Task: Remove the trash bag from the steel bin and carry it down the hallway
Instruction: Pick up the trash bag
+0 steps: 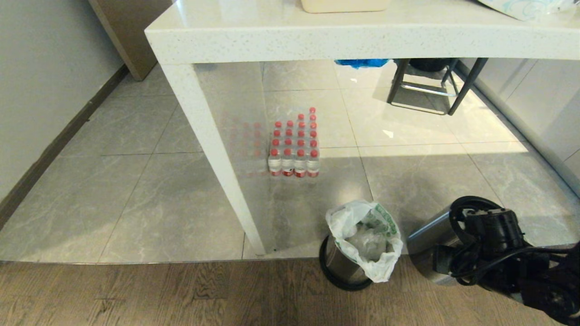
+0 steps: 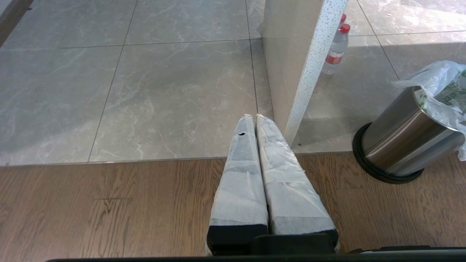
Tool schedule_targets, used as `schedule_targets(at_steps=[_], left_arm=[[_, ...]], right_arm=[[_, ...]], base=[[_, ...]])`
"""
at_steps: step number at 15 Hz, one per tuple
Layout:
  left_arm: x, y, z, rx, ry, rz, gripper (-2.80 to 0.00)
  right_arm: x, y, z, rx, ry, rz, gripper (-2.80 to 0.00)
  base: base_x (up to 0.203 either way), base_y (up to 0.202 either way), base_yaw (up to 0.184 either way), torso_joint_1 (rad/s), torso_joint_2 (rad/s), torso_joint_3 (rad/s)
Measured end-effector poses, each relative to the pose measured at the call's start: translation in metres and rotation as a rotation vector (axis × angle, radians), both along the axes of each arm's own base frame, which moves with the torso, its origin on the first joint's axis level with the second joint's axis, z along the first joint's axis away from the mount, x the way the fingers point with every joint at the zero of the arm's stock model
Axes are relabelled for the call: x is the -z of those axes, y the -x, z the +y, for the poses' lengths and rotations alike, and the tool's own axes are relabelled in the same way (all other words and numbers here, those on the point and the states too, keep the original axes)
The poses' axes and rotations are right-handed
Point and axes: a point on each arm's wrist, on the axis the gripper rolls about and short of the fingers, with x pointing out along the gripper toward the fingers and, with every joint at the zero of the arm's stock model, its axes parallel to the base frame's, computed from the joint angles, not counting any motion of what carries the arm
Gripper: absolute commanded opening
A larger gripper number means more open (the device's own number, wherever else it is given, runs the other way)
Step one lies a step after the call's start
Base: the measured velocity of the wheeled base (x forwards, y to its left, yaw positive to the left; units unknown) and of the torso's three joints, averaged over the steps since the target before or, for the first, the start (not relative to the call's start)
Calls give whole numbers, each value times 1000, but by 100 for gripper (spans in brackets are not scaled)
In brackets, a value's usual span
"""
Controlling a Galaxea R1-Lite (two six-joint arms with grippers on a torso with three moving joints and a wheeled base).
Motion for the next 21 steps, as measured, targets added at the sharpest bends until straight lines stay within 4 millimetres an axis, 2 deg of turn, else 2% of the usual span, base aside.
schedule_targets(at_steps=[3, 7, 11, 15, 21], left_arm=[[0, 0, 0, 0, 0, 0, -280], [0, 0, 0, 0, 0, 0, -280], [0, 0, 0, 0, 0, 0, -280], [0, 0, 0, 0, 0, 0, -280], [0, 0, 0, 0, 0, 0, -280]], right_arm=[[23, -18, 13, -46, 28, 42, -280], [57, -25, 20, -94, 89, 149, -280], [80, -38, 26, -97, 94, 183, -280], [99, -47, 31, -91, 85, 194, -280], [113, -60, 41, -77, 93, 102, -280]], base=[[0, 0, 0, 0, 0, 0], [0, 0, 0, 0, 0, 0], [0, 0, 0, 0, 0, 0], [0, 0, 0, 0, 0, 0], [0, 0, 0, 0, 0, 0]])
